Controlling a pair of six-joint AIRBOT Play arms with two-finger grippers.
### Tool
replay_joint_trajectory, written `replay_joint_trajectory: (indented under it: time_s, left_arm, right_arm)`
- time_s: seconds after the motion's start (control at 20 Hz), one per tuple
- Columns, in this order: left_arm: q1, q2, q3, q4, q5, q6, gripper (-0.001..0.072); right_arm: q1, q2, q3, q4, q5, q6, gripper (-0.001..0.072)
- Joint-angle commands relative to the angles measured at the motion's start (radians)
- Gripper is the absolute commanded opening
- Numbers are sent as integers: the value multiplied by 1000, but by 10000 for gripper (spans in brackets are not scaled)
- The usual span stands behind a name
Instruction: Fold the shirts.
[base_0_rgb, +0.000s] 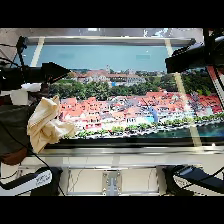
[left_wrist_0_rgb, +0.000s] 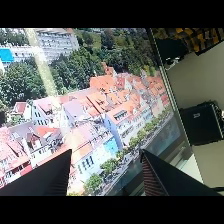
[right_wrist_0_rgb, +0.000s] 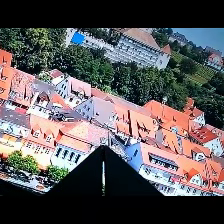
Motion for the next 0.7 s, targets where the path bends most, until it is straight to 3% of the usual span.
replay_joint_trajectory:
  time_s: [0.0, 0.55, 0.65]
  left_arm:
    - [1, 1, 0, 0, 0, 0, 508]
    - [1, 1, 0, 0, 0, 0, 508]
    - [1, 1, 0, 1, 0, 0, 508]
  right_arm:
    - [0, 0, 0, 0, 0, 0, 12]
    - [0, 0, 0, 0, -2, -2, 13]
    - [0, 0, 0, 0, -61, -8, 13]
